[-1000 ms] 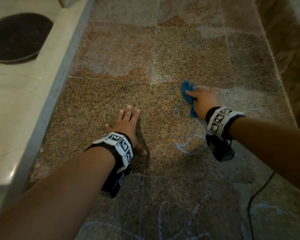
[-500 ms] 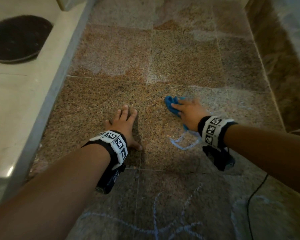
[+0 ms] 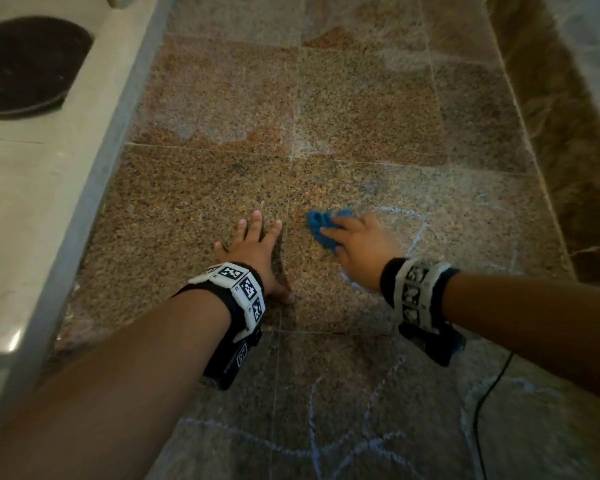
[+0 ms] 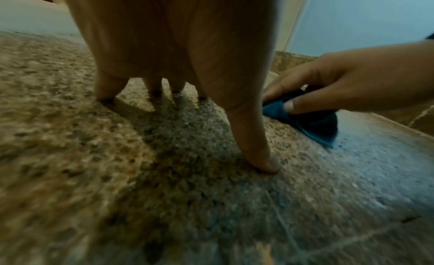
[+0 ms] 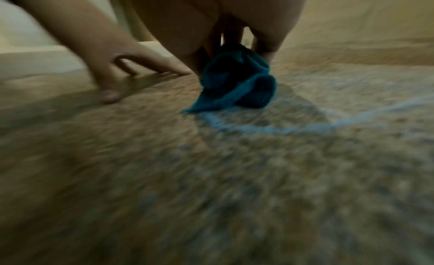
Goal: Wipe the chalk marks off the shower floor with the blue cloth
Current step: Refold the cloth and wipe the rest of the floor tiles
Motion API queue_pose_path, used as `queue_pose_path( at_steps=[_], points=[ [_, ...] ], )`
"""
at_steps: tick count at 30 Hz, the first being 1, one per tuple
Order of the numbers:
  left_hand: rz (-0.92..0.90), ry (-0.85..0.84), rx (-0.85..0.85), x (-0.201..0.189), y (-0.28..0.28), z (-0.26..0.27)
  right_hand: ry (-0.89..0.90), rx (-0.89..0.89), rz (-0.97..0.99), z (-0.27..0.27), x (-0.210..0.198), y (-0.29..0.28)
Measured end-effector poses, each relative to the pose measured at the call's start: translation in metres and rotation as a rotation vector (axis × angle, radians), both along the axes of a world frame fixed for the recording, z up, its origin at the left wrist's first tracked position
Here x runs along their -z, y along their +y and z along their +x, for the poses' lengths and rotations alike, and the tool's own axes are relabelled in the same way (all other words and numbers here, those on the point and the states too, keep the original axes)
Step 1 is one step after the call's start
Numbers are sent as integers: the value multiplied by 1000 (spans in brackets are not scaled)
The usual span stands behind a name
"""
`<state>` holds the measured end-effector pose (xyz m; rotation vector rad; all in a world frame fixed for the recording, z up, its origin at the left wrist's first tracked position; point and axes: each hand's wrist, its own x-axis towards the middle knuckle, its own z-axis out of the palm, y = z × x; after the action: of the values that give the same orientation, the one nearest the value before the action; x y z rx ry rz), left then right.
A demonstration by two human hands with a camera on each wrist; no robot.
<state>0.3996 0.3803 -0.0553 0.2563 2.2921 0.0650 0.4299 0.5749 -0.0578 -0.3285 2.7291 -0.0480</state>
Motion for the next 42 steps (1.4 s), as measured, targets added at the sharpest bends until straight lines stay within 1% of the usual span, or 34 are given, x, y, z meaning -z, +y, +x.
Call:
queue_pose_path(
  at_steps=[2,4,6,9,11,12,13,15,16,17,18,21,22,23,25,26,27,28,29,30,31,33,34,35,36,38,39,40,41,42],
  points=[
    [1,5,-3,0,0,0,-28,-45,-107,19,3,-13],
    [1,7,-6,-1,0,1,-87,-119,-217,21,5,-9],
    [4,4,-9,-2,0,1,-92,-161,-208,7,6,6],
    [14,3,-12,-4,0,2,24,-50,-133,-11,8,23],
    [14,3,-7,-5,0,2,29,-52,-98,-2,9,16],
    [12,5,-6,-5,0,2,-4,-75,-110,10,10,10],
    [8,7,-6,-5,0,2,3,-115,-180,26,10,3],
    [-7,15,-8,-4,1,2,-47,-240,-327,57,8,-4],
    [-16,17,-8,-3,2,2,-85,-289,-343,60,9,0],
    [-18,15,-9,-3,2,2,-88,-311,-330,55,10,7],
    [-14,13,-9,-3,2,2,-52,-272,-311,45,7,16],
    [-3,11,-3,-3,0,1,10,-17,-251,17,-5,33],
    [-2,14,-1,-3,0,1,38,5,-233,16,-2,33],
    [-2,16,-1,-2,0,1,43,-4,-226,22,-3,28],
    [-5,21,-3,-1,0,1,-28,-104,-266,47,9,12],
    [-10,28,-3,-1,0,1,-55,-123,-322,59,9,6],
    [-15,34,0,-1,1,1,-32,-114,-425,66,10,7],
    [-18,36,1,-1,1,1,-15,-157,-467,64,9,11],
    [-17,37,0,-1,1,1,22,-237,-457,55,16,20],
    [-14,36,-3,-1,1,1,40,-253,-457,42,23,32],
    [-14,32,-4,-2,1,1,24,-174,-479,30,25,40],
    [-13,28,-1,-2,0,1,87,-14,-464,21,23,41],
    [-12,28,-1,-1,0,1,75,-9,-410,28,26,34],
    [-11,28,-2,-1,0,1,47,-58,-389,40,24,25],
    [-10,30,-3,-2,0,1,31,-124,-411,54,22,20],
    [-13,30,-8,-2,0,2,-40,-306,-500,75,15,14],
    [-13,27,-8,-2,0,2,-26,-393,-510,75,15,21],
    [-11,28,-8,-2,1,2,18,-441,-502,66,18,32],
    [-8,30,-8,-2,0,2,33,-439,-450,53,16,43],
    [-5,29,-7,-3,0,3,64,-392,-411,39,16,51]
  ],
)
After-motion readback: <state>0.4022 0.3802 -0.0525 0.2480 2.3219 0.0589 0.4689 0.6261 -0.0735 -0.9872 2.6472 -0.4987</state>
